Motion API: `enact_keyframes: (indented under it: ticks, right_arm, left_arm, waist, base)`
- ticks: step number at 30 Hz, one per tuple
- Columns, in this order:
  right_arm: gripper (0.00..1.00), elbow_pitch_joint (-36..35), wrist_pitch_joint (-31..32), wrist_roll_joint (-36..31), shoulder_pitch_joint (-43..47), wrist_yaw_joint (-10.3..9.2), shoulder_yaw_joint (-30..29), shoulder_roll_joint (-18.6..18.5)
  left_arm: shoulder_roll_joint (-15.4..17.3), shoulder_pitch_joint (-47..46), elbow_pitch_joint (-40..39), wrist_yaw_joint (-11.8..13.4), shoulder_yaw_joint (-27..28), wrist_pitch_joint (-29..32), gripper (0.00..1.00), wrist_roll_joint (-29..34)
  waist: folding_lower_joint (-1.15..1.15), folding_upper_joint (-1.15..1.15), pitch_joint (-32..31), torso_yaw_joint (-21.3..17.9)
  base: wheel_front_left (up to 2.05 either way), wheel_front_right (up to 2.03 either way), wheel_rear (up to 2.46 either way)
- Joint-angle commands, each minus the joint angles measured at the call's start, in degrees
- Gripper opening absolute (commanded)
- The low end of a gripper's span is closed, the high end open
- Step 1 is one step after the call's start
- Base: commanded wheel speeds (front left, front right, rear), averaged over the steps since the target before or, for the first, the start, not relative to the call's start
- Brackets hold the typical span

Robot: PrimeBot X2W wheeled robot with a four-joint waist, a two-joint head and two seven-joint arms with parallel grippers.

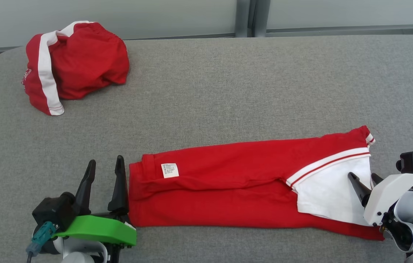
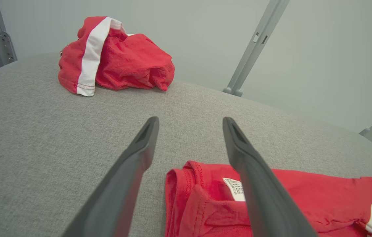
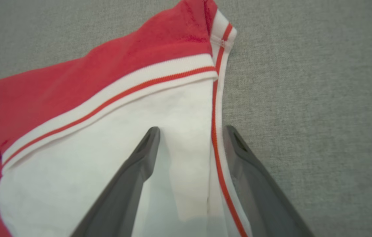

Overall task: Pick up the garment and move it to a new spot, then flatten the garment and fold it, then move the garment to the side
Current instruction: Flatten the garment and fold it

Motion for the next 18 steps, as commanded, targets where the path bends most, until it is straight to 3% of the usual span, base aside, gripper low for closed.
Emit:
enact_keyframes:
  ticks: [1,15,16,17,18]
  right_arm:
    - [1.00,0.7,0.2,0.3,-0.8,0.00,0.2,-0.2]
    - [1.00,5.5,2.3,-0.4,-2.7,0.00,3.4,-0.3]
    - [0.82,5.6,2.6,-0.6,-2.9,0.00,3.8,-0.4]
    - [0.82,5.6,2.6,-0.6,-2.9,0.00,3.8,-0.4]
    - [0.45,5.8,2.5,-0.9,-3.1,0.01,4.2,-0.4]
  left_arm:
    - [0.0,-0.8,0.0,-0.2,0.1,-0.3,1.00,0.6]
    - [0.0,-0.9,0.1,-0.2,0.2,-0.6,1.00,0.6]
    - [0.0,-1.0,0.1,-0.2,0.2,-0.6,1.00,0.5]
    - [0.0,-1.0,0.1,-0.2,0.2,-0.6,1.00,0.5]
    - [0.0,-1.0,0.2,-0.2,0.1,-0.6,1.00,0.5]
  waist:
    - [0.00,0.61,0.2,0.4]
    - [0.00,0.61,0.6,0.1]
    - [0.00,0.61,0.7,0.0]
    - [0.00,0.61,0.7,0.0]
    - [0.00,0.61,0.7,0.0]
  base:
    - [0.00,0.00,0.00]
    - [0.00,0.00,0.00]
    - [0.00,0.00,0.00]
    - [0.00,0.00,0.00]
    - [0.00,0.00,0.00]
